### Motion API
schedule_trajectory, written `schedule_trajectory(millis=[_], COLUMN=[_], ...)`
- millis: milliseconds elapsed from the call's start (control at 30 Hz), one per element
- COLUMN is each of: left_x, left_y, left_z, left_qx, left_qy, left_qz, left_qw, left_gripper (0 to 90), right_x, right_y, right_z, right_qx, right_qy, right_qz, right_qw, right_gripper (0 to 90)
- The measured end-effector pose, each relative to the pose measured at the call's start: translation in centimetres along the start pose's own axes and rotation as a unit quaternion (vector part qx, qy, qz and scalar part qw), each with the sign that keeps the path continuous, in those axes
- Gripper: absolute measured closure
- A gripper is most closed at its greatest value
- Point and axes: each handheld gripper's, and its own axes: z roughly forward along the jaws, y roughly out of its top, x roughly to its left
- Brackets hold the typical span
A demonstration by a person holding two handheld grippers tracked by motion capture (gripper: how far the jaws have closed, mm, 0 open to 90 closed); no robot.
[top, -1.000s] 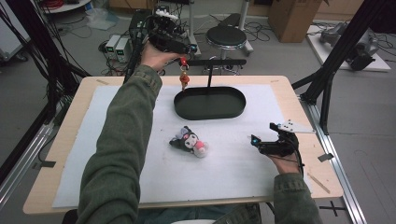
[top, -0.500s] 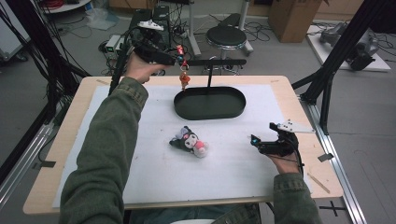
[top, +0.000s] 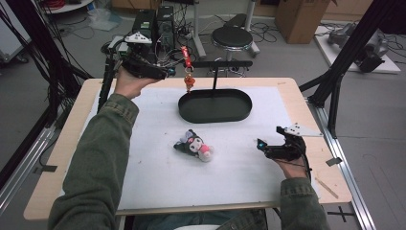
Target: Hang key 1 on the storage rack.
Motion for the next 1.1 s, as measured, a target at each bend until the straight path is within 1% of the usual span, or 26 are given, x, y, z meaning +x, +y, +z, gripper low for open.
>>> schedule_trajectory(millis=[33, 100, 200, 300, 400, 433, 500, 533, 600, 700, 767, 833, 933, 967, 1000, 1067, 1100], left_x=[0.1, 0.2, 0.4, 0.8, 1.3, 1.6, 2.1, 2.3, 2.6, 2.7, 2.6, 2.6, 2.4, 2.4, 2.3, 2.3, 2.4], left_y=[-0.2, -0.6, -1.8, -2.9, -4.1, -4.5, -5.4, -5.9, -6.7, -7.7, -8.3, -9.0, -9.9, -10.3, -10.6, -11.2, -11.7], left_z=[-0.3, -0.7, -1.5, -2.3, -3.3, -3.7, -4.4, -4.8, -5.5, -6.4, -7.2, -7.8, -8.5, -8.7, -8.9, -9.2, -9.4], left_qx=[0.004, 0.009, 0.016, 0.018, 0.016, 0.016, 0.012, 0.01, 0.011, 0.013, 0.002, -0.006, -0.004, -0.003, -0.004, -0.006, -0.005], left_qy=[-0.007, -0.013, -0.001, 0.005, 0.014, 0.016, 0.021, 0.023, 0.028, 0.032, 0.039, 0.038, 0.046, 0.045, 0.049, 0.05, 0.051], left_qz=[-0.005, -0.01, -0.008, -0.01, -0.019, -0.021, -0.03, -0.035, -0.039, -0.044, -0.045, -0.049, -0.046, -0.044, -0.045, -0.047, -0.052], left_qw=[1.0, 0.9998, 0.9999, 0.9998, 0.9996, 0.9995, 0.9993, 0.9991, 0.9988, 0.9984, 0.9982, 0.998, 0.9979, 0.998, 0.9978, 0.9976, 0.9973], left_gripper=[1.7, 1.7, 3.1, 3.1, 3.1, 3.1, 3.1, 3.1, 3.1, 3.1, 3.1, 3.1, 3.1, 3.1, 3.1, 3.1, 3.1], right_x=[0.0, 0.0, 0.1, 0.1, 0.1, 0.1, 0.1, 0.1, 0.1, 0.2, 0.2, 0.2, 0.3, 0.3, 0.3, 0.3, 0.3], right_y=[0.0, 0.0, 0.0, 0.0, 0.0, 0.0, 0.0, 0.0, 0.0, 0.0, -0.1, -0.1, -0.1, -0.1, -0.1, -0.1, -0.1], right_z=[0.0, 0.0, 0.0, 0.0, 0.0, 0.0, 0.0, 0.0, 0.0, 0.1, 0.1, 0.1, 0.1, 0.2, 0.2, 0.2, 0.2], right_qx=[0.0, 0.0, 0.002, 0.002, -0.001, 0.002, 0.002, 0.004, 0.003, 0.005, 0.007, 0.007, 0.009, 0.009, 0.01, 0.009, 0.008], right_qy=[0.0, 0.0, 0.0, -0.001, -0.003, -0.001, -0.002, -0.002, -0.003, -0.002, -0.003, -0.005, -0.003, -0.003, -0.003, -0.002, -0.002], right_qz=[0.0, -0.001, 0.0, 0.0, -0.003, 0.0, -0.004, -0.003, -0.004, -0.001, -0.002, -0.003, -0.003, -0.004, -0.004, -0.004, -0.004], right_qw=[1.0, 1.0, 1.0, 1.0, 1.0, 1.0, 1.0, 1.0, 1.0, 1.0, 1.0, 1.0, 1.0, 0.9999, 0.9999, 0.9999, 1.0], right_gripper=[0.5, 0.5, 0.5, 0.5, 0.5, 0.5, 0.5, 0.5, 0.5, 0.5, 0.5, 0.5, 0.5, 0.5, 0.5, 0.5, 0.5])
